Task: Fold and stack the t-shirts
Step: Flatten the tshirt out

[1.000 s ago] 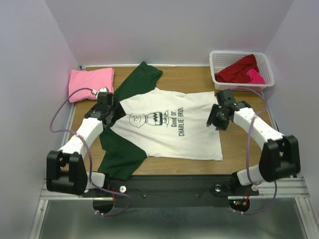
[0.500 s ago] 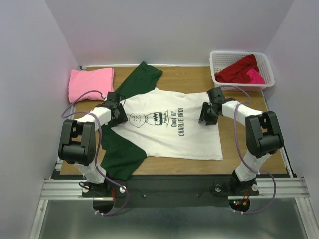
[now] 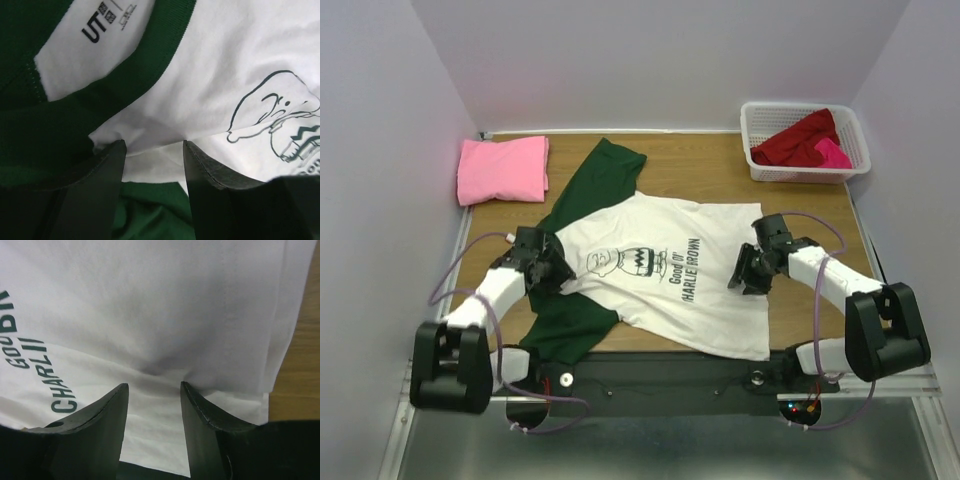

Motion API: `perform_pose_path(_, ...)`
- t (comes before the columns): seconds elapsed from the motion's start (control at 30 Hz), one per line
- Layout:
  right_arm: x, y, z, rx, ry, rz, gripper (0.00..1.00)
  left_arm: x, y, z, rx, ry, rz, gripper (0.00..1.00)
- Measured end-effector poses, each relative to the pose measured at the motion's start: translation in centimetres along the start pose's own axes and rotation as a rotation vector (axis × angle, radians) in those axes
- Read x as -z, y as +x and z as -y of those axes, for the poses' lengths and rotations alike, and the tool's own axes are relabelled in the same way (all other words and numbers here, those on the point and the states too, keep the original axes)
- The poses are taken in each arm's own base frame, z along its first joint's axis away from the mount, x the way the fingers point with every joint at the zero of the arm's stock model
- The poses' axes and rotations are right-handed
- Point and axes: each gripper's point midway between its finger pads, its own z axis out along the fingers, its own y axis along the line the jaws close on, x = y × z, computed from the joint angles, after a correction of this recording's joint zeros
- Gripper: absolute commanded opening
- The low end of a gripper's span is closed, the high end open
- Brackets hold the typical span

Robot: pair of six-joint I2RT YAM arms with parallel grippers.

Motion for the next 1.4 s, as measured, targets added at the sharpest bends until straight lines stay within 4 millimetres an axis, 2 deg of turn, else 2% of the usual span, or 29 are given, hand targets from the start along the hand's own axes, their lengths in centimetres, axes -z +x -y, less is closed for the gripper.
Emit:
perform_pose_path(0.07,0.8,0.5,0.1,-0.011,0.016,-0.023,0.52,1.9,2.1,-0.3,0.096,0.054,-0.01,0.61)
perform_pose_path(0.1,1.2,0.2,-0.1,-0.011,0.019,-0.021,0.52,2.6,2.4,-0.2,0.118,0.074,-0.004,0.63)
perform_pose_path(0.17,2.3,-1.3,-1.1,0.001,0.013,-0.003,0.52,4.1,2.1,0.6,0.162,0.116,0.023,0.67)
perform_pose_path(0.23,3.3,-3.9,-2.8,0.023,-0.012,0.055,0.52,5.3,0.9,1.5,0.163,0.13,0.055,0.68)
perform_pose_path(0.33,4.3,-9.2,-5.3,0.07,-0.007,0.152,0.47,6.9,-3.7,4.2,0.103,0.124,0.132,0.67)
perform_pose_path(0.4,4.0,-12.5,-6.7,0.099,0.002,0.215,0.42,7.3,-7.2,6.3,0.045,0.119,0.196,0.63)
perform_pose_path(0.5,3.0,-15.2,-7.0,0.126,0.05,0.252,0.39,6.1,-12.4,9.9,-0.057,0.091,0.255,0.58)
perform_pose_path(0.6,1.4,-16.9,-6.8,0.144,0.102,0.261,0.39,3.6,-14.4,12.1,-0.138,0.066,0.259,0.57)
perform_pose_path(0.67,0.3,-17.8,-6.2,0.16,0.148,0.264,0.39,1.1,-14.7,12.8,-0.196,0.034,0.234,0.57)
perform_pose_path(0.73,-0.4,-18.2,-5.6,0.171,0.186,0.264,0.39,-1.6,-14.2,12.6,-0.24,-0.004,0.194,0.57)
perform_pose_path(0.83,-1.4,-18.7,-4.5,0.187,0.233,0.259,0.39,-4.9,-12.5,11.0,-0.285,-0.073,0.117,0.57)
perform_pose_path(0.9,-1.9,-19.2,-3.8,0.189,0.253,0.264,0.39,-6.1,-12.0,10.2,-0.299,-0.105,0.093,0.57)
perform_pose_path(1.13,-5.1,-21.1,-1.0,0.142,0.29,0.249,0.39,-7.4,-11.3,8.4,-0.306,-0.152,0.071,0.57)
perform_pose_path(1.27,-5.0,-22.3,0.1,0.102,0.282,0.273,0.39,-7.5,-11.3,8.1,-0.281,-0.141,0.086,0.56)
perform_pose_path(1.4,-4.7,-23.5,2.0,0.035,0.281,0.288,0.39,-7.3,-11.6,7.3,-0.23,-0.109,0.113,0.55)
